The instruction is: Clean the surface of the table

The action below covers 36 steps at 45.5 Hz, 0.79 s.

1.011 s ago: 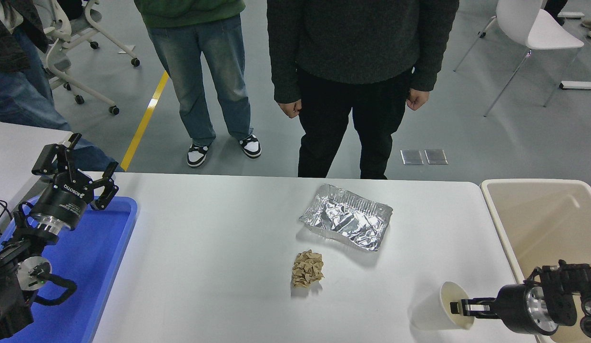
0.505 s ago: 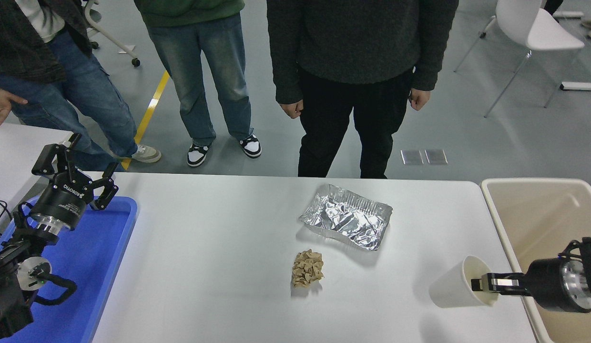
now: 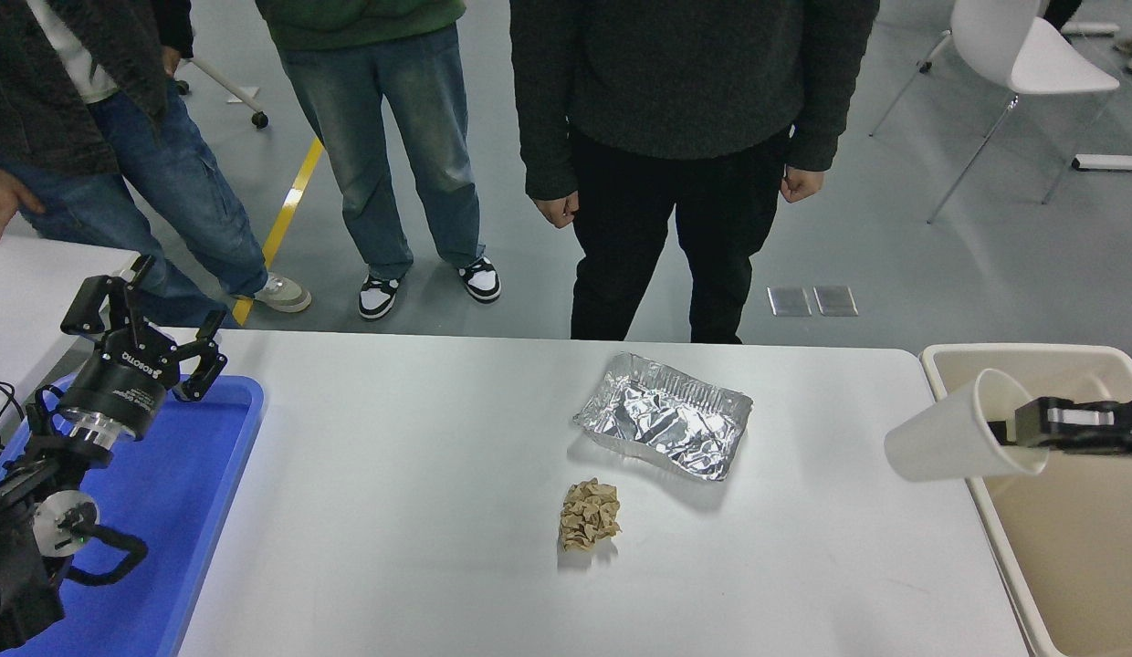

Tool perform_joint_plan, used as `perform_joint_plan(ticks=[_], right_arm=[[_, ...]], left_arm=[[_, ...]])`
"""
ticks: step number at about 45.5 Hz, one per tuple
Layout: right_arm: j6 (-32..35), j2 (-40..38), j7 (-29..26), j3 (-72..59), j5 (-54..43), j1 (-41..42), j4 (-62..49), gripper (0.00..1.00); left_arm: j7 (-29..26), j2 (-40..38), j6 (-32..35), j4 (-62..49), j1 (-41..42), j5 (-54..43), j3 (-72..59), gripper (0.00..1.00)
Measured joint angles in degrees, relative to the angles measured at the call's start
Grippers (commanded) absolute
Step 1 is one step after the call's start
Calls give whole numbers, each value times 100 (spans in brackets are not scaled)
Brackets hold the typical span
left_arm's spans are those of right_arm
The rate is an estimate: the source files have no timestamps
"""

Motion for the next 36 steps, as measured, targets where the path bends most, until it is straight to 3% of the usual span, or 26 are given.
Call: perform_joint_plan(ticks=[15, 36], right_arm=[[679, -396, 4, 47, 162, 946, -3, 0], [831, -523, 4, 26, 209, 1204, -19, 0]], left_arm=[[0, 0, 0, 0, 0, 0, -2, 100], [0, 0, 0, 0, 0, 0, -4, 100]])
